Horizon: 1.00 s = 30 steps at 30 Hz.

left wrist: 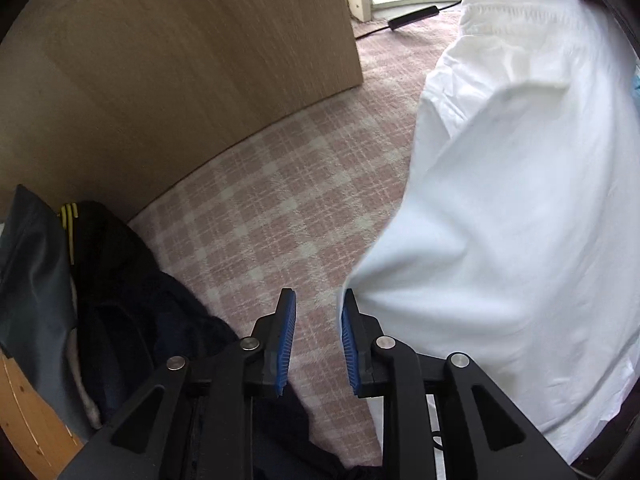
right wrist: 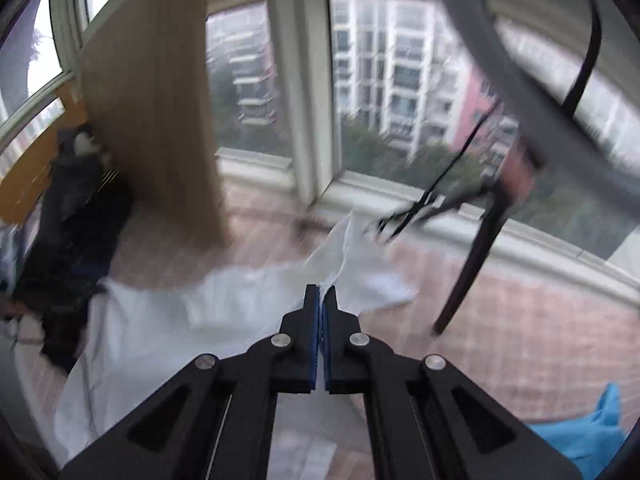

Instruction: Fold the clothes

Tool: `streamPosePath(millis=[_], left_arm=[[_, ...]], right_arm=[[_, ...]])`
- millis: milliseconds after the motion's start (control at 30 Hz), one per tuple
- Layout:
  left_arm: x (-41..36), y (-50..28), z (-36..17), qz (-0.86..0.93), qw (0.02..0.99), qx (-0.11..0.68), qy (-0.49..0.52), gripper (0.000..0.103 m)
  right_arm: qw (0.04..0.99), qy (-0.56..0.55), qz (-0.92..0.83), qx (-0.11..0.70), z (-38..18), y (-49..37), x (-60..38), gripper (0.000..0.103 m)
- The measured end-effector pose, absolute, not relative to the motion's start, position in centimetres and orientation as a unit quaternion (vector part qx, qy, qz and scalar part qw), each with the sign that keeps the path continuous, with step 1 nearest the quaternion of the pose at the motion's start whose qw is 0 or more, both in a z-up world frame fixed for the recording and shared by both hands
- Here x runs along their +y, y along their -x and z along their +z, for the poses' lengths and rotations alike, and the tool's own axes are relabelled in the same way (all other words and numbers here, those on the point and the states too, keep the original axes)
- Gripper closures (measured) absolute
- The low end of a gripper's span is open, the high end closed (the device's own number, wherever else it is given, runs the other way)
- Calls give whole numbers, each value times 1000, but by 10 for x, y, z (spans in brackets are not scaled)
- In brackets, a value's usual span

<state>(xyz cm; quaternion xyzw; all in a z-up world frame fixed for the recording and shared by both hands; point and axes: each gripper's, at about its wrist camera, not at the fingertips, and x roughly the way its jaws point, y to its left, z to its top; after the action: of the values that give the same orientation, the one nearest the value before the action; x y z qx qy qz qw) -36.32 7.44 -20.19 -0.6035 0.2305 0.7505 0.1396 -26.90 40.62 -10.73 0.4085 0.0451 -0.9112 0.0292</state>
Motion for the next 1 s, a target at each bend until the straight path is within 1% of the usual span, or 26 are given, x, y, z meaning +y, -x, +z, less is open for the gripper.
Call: streamPosePath(millis=[67,100,133,300,367,400,467,533,667,800,833,867,900,933,1000], left_arm=[[74,365,-204,750,133,224,608,78],[74,366,-206,749,130,224,610,73],[74,366,-207,749,127,224,611,73],[71,354,-199,760,131,220,598,73],[61,345,-187,764,130,219,593,73],[52,340,-181,766,129,214,593,73],[36,331,-168,770,123,205,591,73],[17,322,-157,776,112,196,589,73],[-4,296,-150,776,119,181,592,74],[-2,234,-157,764,167,183,596,73],[-3,213,-162,759,183,170,601,73],[-4,194,-168,756,189,160,606,73],[-5,175,-174,753,197,146,610,73],[-6,156,-180,750,205,132,615,73],[-4,118,-192,742,221,111,623,73]], right_arm=[[-17,-388,-915,109,-101,288,391,102],[-41,-376,-915,141,-98,298,383,102],[-56,-372,-912,163,-100,308,376,102],[-72,-437,-872,207,-152,355,352,101],[-74,-455,-863,206,-158,354,351,94],[-72,-454,-865,201,-154,348,352,90],[-67,-444,-874,187,-136,330,356,66],[-53,-435,-884,164,-112,308,357,57],[-26,-416,-902,117,-62,263,359,57],[48,-411,-910,16,-23,177,359,56],[64,-414,-908,-12,-19,150,360,51],[77,-422,-902,-41,-21,123,359,44],[86,-438,-893,-63,-27,97,356,41],[91,-452,-884,-78,-35,71,352,41],[81,-470,-876,-73,-58,21,335,41]])
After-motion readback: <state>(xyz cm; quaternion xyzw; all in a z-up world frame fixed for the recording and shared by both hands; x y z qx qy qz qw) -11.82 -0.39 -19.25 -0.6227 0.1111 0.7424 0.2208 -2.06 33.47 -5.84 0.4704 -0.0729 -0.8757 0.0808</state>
